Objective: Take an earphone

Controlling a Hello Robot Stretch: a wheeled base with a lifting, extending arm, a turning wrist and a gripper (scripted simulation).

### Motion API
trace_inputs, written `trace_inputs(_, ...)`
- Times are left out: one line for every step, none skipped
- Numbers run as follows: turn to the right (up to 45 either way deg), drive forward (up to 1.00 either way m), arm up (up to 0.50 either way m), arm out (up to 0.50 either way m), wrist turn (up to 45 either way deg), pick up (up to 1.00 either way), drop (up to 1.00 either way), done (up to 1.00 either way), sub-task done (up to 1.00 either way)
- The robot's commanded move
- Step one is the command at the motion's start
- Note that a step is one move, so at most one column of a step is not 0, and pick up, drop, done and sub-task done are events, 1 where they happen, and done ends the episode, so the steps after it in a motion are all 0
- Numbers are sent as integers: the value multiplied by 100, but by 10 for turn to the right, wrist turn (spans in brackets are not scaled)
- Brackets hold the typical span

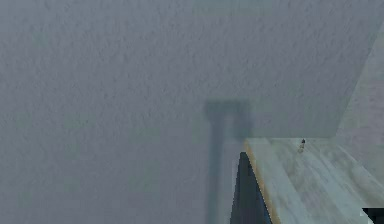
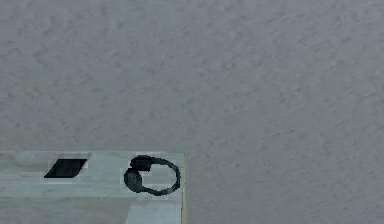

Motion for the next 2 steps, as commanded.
trace_inputs(0, 0, 50, 0, 0, 0, 0, 0, 0)
trace_inputs(0, 0, 38, 0, 0, 0, 0, 0, 0)
